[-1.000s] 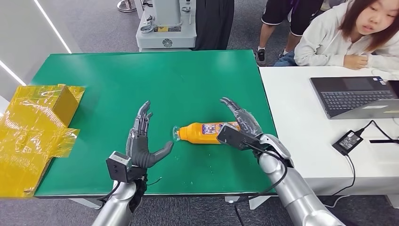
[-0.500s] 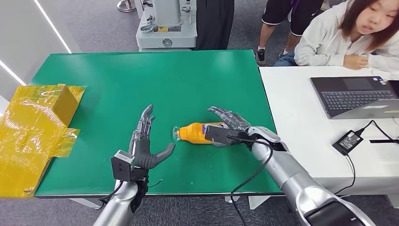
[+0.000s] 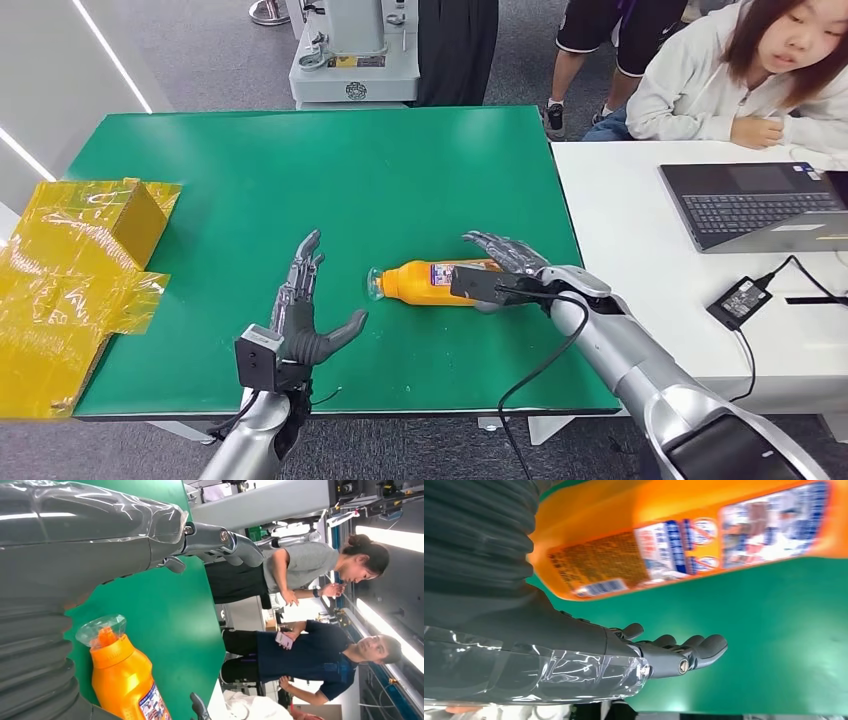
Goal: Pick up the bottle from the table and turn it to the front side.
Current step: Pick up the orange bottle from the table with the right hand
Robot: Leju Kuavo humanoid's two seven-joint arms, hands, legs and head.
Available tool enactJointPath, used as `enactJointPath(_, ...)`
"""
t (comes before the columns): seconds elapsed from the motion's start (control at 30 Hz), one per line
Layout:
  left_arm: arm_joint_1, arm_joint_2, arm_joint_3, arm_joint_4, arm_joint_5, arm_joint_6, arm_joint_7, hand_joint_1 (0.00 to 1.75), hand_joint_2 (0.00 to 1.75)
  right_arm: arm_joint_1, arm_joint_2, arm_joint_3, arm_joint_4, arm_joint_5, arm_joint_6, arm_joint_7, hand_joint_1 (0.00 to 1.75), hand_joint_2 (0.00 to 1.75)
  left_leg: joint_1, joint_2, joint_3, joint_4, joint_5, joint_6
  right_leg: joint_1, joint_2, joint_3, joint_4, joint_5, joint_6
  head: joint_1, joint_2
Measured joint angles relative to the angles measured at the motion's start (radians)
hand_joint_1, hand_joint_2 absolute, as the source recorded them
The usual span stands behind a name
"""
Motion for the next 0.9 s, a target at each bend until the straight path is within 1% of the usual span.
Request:
enactJointPath(0.27,0.002,0.004,0.0,0.0,0.011,-0.004,0.0,0.0,1.75,0.009,-0.038,0.036,0.002,-0.023,0.012,0.019,0.0,1.75,0.0,0.0,0.0,0.0,0.0,0.0,0.0,0.0,0.0,0.0,0.0,0.0,0.0,0.0)
enactJointPath(0.47,0.012,0.006,0.0,0.0,0.009,-0.003,0.003,0.0,1.75,0.025,-0.051,0.055,0.002,-0.034,-0.007,0.024,0.01,1.75,0.0,0.0,0.0,0.0,0.0,0.0,0.0,0.0,0.0,0.0,0.0,0.0,0.0,0.0)
enactJointPath(0.5,0.014,0.007,0.0,0.0,0.008,-0.003,0.006,0.0,1.75,0.028,-0.052,0.058,0.002,-0.036,-0.011,0.024,0.13,1.75,0.0,0.0,0.0,0.0,0.0,0.0,0.0,0.0,0.0,0.0,0.0,0.0,0.0,0.0)
enactJointPath(0.57,0.017,0.009,0.0,0.0,0.005,0.0,0.009,0.0,1.75,0.033,-0.054,0.063,0.002,-0.037,-0.018,0.023,0.8,1.75,0.0,0.0,0.001,0.0,0.0,0.0,0.0,0.0,0.0,0.0,0.0,0.0,0.0,0.0)
enactJointPath(0.6,0.017,0.011,0.0,0.0,0.004,0.0,0.01,0.0,1.75,0.036,-0.054,0.066,0.002,-0.037,-0.021,0.023,1.23,1.75,0.0,0.0,0.001,0.0,0.0,0.0,0.0,0.0,0.0,0.0,0.0,0.0,0.0,0.0)
enactJointPath(0.63,0.018,0.013,0.0,0.0,0.003,0.002,0.01,0.0,1.75,0.038,-0.055,0.068,0.002,-0.037,-0.023,0.023,1.54,1.75,0.0,0.0,0.001,0.0,0.0,0.0,0.0,0.001,0.001,0.0,0.0,0.0,0.0,0.0)
enactJointPath(0.7,0.018,0.017,0.0,0.002,0.004,0.005,0.01,0.0,1.75,0.041,-0.057,0.072,0.002,-0.036,-0.026,0.023,1.75,1.75,0.0,0.001,0.002,0.0,0.0,0.0,0.0,0.001,0.001,0.0,0.0,0.0,0.0,0.0)
enactJointPath(0.9,0.018,0.023,0.0,0.008,0.007,0.006,0.009,0.0,1.75,0.049,-0.068,0.076,0.002,-0.037,-0.028,0.023,1.75,1.75,0.0,0.001,0.003,0.0,0.0,0.0,0.0,0.001,0.002,0.0,0.0,0.0,0.0,0.0)
